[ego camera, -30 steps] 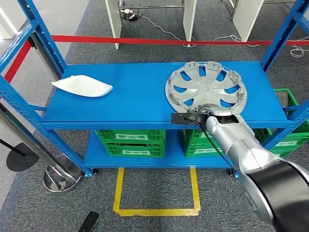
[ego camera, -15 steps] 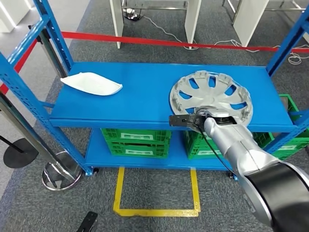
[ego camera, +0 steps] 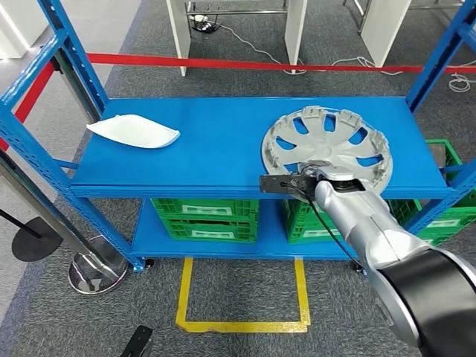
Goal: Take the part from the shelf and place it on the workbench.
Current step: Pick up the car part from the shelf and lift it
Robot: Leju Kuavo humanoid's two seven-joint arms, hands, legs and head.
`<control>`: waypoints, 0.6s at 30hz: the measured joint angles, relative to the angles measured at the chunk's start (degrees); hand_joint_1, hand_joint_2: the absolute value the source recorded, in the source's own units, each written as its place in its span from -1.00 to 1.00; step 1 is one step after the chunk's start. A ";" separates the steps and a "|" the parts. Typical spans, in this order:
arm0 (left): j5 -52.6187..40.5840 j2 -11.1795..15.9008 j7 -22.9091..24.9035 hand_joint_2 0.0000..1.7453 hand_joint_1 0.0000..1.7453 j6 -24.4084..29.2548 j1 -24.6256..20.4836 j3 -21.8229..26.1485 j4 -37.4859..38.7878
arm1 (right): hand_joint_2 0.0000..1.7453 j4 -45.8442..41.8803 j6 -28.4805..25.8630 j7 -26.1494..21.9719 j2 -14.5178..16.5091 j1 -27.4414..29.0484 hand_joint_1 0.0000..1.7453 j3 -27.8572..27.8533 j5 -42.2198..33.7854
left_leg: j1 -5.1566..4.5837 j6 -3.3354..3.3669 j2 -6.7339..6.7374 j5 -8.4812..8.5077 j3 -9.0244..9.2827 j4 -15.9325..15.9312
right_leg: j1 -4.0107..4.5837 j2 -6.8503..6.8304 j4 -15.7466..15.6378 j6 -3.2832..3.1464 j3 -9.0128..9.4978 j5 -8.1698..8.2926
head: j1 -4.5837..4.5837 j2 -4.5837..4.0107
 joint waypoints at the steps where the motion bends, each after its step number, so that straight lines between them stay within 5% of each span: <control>1: 0.02 0.01 -0.01 -1.00 -1.00 0.01 0.04 0.00 0.01 | 1.00 0.00 -0.04 0.01 0.00 0.04 1.00 -0.01 -0.01 | 0.10 -0.27 0.04 -1.82 -1.63 3.70 | -0.01 -0.03 0.02 -0.10 0.00 -0.02 | -0.08 0.00; 3: 0.04 0.04 0.00 -1.00 -1.00 0.00 0.17 0.00 0.00 | 1.00 0.01 -0.05 0.01 0.00 0.15 1.00 -0.01 -0.02 | 0.30 -0.62 0.06 -3.54 -4.14 9.32 | -0.02 -0.01 0.08 -0.14 0.02 -0.06 | -0.09 0.00; 4: 0.05 0.07 0.00 -1.00 -1.00 0.00 0.20 0.00 0.01 | 1.00 0.01 -0.06 0.02 0.00 0.17 1.00 -0.01 -0.01 | 0.38 -0.71 0.06 -2.80 -4.22 9.43 | -0.03 0.04 0.13 -0.12 0.06 -0.11 | -0.10 0.00; 8: 0.70 0.19 -1.48 1.00 -1.00 -1.00 0.20 0.11 0.01 | 1.00 0.00 -2.03 -0.53 -0.01 0.23 1.00 -0.02 -0.13 | 0.58 -0.52 0.07 3.59 1.05 -2.64 | 0.06 0.31 0.54 0.63 0.01 -0.47 | -0.10 0.00; 13: 1.67 0.31 -4.92 1.00 -1.00 -1.41 0.34 0.69 0.01 | 1.00 -0.35 -10.56 -4.38 -0.13 0.83 1.00 -0.56 -0.79 | 0.40 1.38 0.09 3.72 1.68 -5.11 | 0.03 0.49 1.16 2.12 -1.08 -0.94 | 0.00 0.00; 18: 2.09 0.41 -5.32 1.00 -1.00 2.97 0.12 1.38 0.01 | 1.00 -1.89 -21.19 -9.93 -0.61 2.04 1.00 -0.85 -1.78 | 0.32 2.58 0.23 3.76 1.72 -5.30 | -0.01 0.41 16.29 2.49 -8.75 -7.30 | 0.31 0.00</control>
